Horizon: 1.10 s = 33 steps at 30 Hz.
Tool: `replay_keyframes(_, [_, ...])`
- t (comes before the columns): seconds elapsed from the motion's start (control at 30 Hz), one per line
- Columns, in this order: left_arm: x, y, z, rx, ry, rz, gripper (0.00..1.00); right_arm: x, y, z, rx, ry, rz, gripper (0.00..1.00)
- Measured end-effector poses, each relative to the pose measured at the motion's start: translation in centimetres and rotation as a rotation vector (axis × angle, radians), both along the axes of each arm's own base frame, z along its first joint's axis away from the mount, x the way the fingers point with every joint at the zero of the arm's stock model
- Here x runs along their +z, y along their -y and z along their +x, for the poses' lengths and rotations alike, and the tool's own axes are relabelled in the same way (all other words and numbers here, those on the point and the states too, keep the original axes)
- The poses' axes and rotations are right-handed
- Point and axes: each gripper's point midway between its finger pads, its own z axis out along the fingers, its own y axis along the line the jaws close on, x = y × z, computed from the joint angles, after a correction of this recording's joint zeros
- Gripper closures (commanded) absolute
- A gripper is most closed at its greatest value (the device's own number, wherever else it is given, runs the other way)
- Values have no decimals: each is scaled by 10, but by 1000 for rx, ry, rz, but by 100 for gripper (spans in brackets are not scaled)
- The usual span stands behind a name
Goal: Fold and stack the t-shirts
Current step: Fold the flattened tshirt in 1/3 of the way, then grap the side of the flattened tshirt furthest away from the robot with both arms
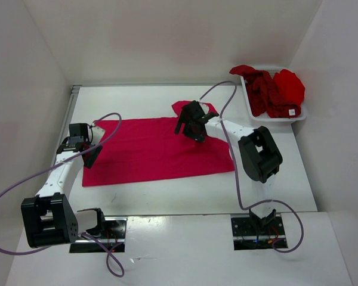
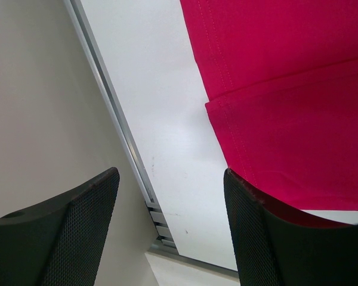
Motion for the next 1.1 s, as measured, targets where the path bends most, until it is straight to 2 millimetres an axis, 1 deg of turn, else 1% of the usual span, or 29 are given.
replay_keyframes(0.13, [0,0,0,0,0,1,21,-12,-6,10,12,-10,-14,4])
replay_keyframes(0.23, [0,-1,0,2,-1,5,21,-15,-19,23,30,3,-17,4])
replay_keyframes(0.3, [0,-1,-1,4,-2,7,21,-7,-27,35,43,31,-16,4])
replay_keyframes(0.43, [0,-2,-2,5,-6,10,21,22,-45,57,68,115,0,3])
replay_keyframes(0.5, [0,-2,-2,6,-9,10,21,32,-50,62,76,143,5,2])
replay_keyframes(0.6, [0,-2,-3,6,-13,9,21,36,-50,64,83,155,-2,2])
replay_keyframes(0.77, [2,-2,-3,7,-14,10,20,30,-41,63,78,150,-55,0])
replay_keyframes(0.87, [4,-2,0,10,0,10,20,30,-31,65,68,152,-74,0])
replay_keyframes(0.93, [6,-2,3,20,9,-10,18,32,-19,71,55,155,-90,0])
replay_keyframes(0.97, [8,-2,8,32,22,-35,18,33,-11,76,42,159,-104,0])
replay_keyframes(1.03, [20,-6,24,67,74,-85,18,38,12,87,8,157,-151,0])
replay_keyframes(1.07, [27,-7,35,80,107,-111,18,45,21,96,-11,162,-180,0])
replay_keyframes(1.1, [37,-9,48,92,151,-136,18,56,28,112,-35,192,-201,0])
